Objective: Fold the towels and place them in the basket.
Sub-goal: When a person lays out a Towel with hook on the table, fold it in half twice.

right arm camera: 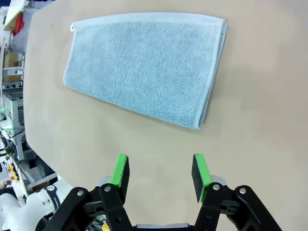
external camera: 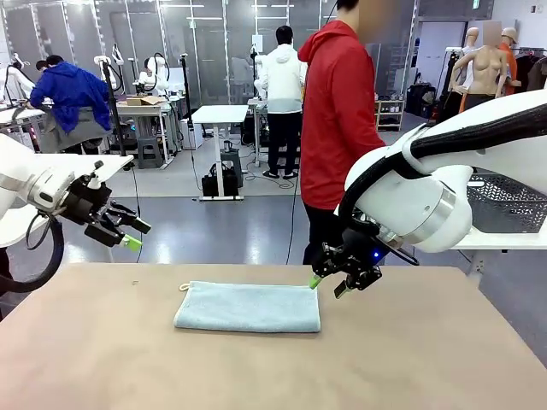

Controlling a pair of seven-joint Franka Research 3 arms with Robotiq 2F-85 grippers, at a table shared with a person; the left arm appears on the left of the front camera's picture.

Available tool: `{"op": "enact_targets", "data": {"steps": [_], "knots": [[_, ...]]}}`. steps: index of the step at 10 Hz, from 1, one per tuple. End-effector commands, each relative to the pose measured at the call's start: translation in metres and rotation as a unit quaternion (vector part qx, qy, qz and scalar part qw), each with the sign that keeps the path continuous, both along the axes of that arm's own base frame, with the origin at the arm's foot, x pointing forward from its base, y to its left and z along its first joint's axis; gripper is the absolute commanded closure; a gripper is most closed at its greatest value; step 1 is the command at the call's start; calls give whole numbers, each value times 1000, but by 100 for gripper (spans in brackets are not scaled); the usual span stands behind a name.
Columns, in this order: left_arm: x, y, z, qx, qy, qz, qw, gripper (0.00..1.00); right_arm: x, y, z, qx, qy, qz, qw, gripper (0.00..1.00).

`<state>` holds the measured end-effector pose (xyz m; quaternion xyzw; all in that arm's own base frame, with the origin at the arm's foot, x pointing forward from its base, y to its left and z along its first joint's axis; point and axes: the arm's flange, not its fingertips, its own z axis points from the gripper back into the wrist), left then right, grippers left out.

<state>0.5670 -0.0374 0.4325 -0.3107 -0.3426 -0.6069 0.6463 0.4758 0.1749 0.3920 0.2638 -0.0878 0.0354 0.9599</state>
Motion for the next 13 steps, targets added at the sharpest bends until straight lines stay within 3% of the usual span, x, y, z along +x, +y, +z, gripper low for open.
{"op": "enact_targets", "data": {"steps": [1, 8, 10, 11, 13], "knots": [[-2, 9, -5, -28, 1, -17, 999, 11, -1, -2, -1, -6, -3, -1, 1000, 34], [-1, 3, -3, -7, 3, -5, 1000, 11, 0, 0, 0, 0, 0, 0, 1000, 33], [-1, 3, -3, -7, 3, -5, 1000, 11, 17, 23, -8, -28, 8, -5, 1000, 33], [-1, 3, -3, -7, 3, -5, 1000, 11, 25, 32, -14, -35, 18, -28, 999, 14], [-1, 3, -3, -7, 3, -5, 1000, 11, 39, 45, -25, -65, 4, -73, 995, 14]]}}
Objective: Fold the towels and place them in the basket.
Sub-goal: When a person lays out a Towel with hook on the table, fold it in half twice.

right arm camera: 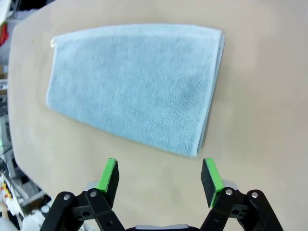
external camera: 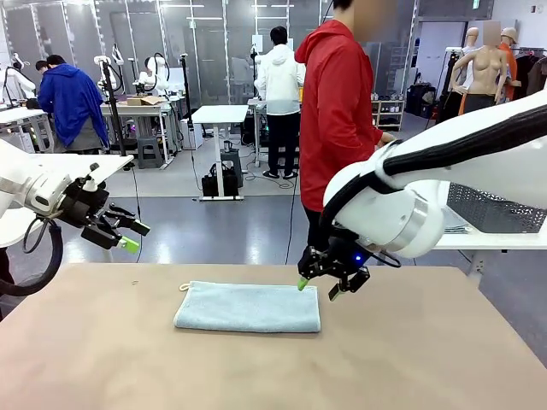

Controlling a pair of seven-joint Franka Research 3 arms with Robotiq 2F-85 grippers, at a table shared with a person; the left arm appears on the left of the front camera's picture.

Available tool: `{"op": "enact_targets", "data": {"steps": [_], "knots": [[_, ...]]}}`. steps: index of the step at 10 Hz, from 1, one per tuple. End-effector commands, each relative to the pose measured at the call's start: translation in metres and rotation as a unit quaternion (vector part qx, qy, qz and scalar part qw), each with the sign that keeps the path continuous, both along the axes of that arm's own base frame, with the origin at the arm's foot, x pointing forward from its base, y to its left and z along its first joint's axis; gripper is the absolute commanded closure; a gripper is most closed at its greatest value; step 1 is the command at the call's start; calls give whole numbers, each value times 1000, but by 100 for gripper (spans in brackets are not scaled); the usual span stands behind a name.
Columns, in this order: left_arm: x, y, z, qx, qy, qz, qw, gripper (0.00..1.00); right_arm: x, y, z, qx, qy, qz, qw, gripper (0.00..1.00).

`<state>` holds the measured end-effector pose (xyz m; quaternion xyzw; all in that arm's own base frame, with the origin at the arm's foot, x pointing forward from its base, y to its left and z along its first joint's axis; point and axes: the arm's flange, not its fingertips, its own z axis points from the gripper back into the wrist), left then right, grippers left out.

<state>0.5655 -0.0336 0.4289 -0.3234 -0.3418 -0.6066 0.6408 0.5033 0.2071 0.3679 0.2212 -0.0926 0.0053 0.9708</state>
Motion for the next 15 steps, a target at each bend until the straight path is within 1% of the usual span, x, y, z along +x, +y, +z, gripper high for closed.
{"op": "enact_targets", "data": {"steps": [1, 3, 5, 12, 15], "knots": [[1, -1, 1, 2, -4, 3, 1000, 11, 18, 15, -6, -33, 7, -49, 998, 14], [1, -1, 1, 2, -4, 3, 1000, 11, 34, 16, -17, -57, 20, -71, 996, 14], [1, -1, 1, 2, -4, 3, 1000, 11, 42, 18, -28, -70, 46, -90, 992, 14], [1, -1, 1, 2, -4, 3, 1000, 11, 67, 31, -59, -117, 54, -82, 988, 14], [1, -1, 1, 2, -4, 3, 1000, 11, 71, 39, -66, -129, 53, -80, 987, 14]]}}
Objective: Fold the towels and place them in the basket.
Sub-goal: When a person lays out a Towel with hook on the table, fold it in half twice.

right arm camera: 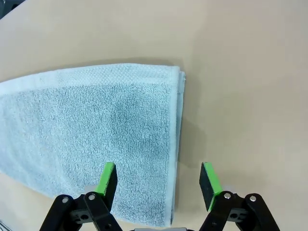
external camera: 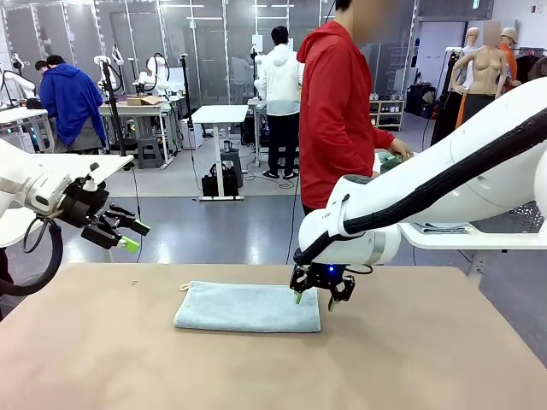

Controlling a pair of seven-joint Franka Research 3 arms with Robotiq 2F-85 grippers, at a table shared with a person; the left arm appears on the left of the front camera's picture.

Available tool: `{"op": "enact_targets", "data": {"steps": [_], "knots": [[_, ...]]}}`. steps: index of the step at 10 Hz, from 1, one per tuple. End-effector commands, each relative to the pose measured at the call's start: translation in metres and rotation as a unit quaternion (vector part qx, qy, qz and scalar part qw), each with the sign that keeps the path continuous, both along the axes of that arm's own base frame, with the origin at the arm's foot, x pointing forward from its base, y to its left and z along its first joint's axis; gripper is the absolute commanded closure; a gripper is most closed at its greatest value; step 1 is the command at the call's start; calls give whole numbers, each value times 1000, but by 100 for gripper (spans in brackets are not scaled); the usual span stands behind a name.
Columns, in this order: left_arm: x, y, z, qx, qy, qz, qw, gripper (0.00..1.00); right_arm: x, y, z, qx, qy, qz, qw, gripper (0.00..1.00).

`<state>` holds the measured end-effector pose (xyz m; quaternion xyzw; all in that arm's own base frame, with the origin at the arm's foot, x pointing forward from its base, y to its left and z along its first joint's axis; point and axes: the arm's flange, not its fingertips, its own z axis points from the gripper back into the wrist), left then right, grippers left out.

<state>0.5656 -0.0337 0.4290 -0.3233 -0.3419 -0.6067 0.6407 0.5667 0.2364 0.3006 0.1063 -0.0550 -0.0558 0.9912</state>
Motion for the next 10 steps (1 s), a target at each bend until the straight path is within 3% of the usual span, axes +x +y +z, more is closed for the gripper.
{"op": "enact_targets", "data": {"steps": [1, 5, 6, 10], "knots": [[0, -1, 1, 2, -3, 3, 1000, 11, 9, 13, -1, -20, 0, -16, 1000, 33], [0, -1, 1, 2, -3, 3, 1000, 11, 10, 18, -7, -39, 1, -19, 999, 33], [0, -1, 1, 2, -3, 3, 1000, 11, 11, 19, -8, -41, -1, -17, 999, 53], [0, -1, 1, 2, -3, 3, 1000, 11, 12, 21, -13, -46, 8, -26, 999, 53]]}}
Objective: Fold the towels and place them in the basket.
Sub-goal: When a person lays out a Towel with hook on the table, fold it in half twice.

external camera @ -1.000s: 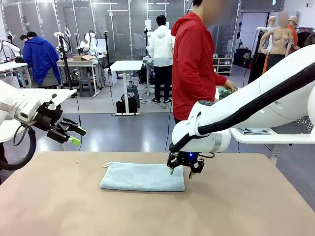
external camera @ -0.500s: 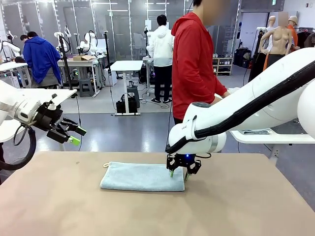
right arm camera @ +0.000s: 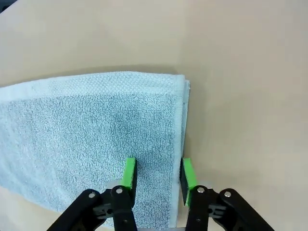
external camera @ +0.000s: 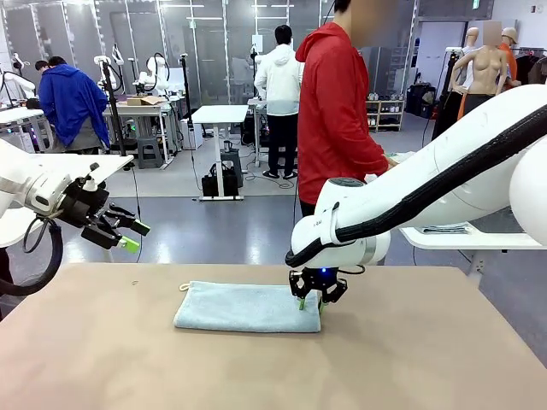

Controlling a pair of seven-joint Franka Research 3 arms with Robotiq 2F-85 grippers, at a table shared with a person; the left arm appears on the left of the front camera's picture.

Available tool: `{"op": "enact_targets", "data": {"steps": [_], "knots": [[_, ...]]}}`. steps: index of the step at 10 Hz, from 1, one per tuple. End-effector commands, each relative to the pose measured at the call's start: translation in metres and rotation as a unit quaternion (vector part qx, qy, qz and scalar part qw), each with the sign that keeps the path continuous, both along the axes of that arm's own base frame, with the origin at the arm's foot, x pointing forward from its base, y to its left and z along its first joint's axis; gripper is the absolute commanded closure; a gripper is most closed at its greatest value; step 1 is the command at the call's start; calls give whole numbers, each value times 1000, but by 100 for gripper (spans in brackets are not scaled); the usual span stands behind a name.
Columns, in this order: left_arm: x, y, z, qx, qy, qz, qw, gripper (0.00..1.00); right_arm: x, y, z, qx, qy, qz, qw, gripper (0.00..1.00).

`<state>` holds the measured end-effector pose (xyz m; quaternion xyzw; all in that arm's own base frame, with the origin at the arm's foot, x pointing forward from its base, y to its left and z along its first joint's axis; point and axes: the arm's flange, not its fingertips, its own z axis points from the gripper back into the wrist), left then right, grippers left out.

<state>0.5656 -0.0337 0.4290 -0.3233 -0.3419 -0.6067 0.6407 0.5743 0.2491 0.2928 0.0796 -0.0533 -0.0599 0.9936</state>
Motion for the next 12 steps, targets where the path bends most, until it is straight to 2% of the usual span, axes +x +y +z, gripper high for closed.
{"op": "enact_targets", "data": {"steps": [1, 2, 3, 4, 5, 8, 9, 10, 12], "knots": [[0, -1, 1, 2, -3, 3, 1000, 11, 5, 9, -8, -27, 3, -19, 999, 70], [0, -1, 1, 2, -3, 3, 1000, 11, 5, 9, -9, -26, 6, -17, 999, 73], [0, -1, 1, 2, -3, 3, 1000, 11, 5, 9, -10, -24, 8, -16, 1000, 90], [0, -1, 1, 2, -3, 3, 1000, 11, 5, 9, -10, -25, 9, -15, 1000, 93], [0, -1, 1, 2, -3, 3, 1000, 11, 4, 9, -10, -19, 12, -11, 1000, 100], [0, -1, 1, 2, -3, 3, 1000, 11, 3, 8, -10, -27, 15, -10, 999, 100], [0, -1, 1, 2, -3, 3, 1000, 11, 1, 2, -7, -24, 10, 9, 1000, 100], [0, -1, 1, 2, -3, 3, 1000, 11, -4, -10, 0, -30, 26, 32, 999, 100], [0, -1, 1, 2, -3, 3, 1000, 11, -14, -34, 11, -30, 30, 46, 998, 100]]}}
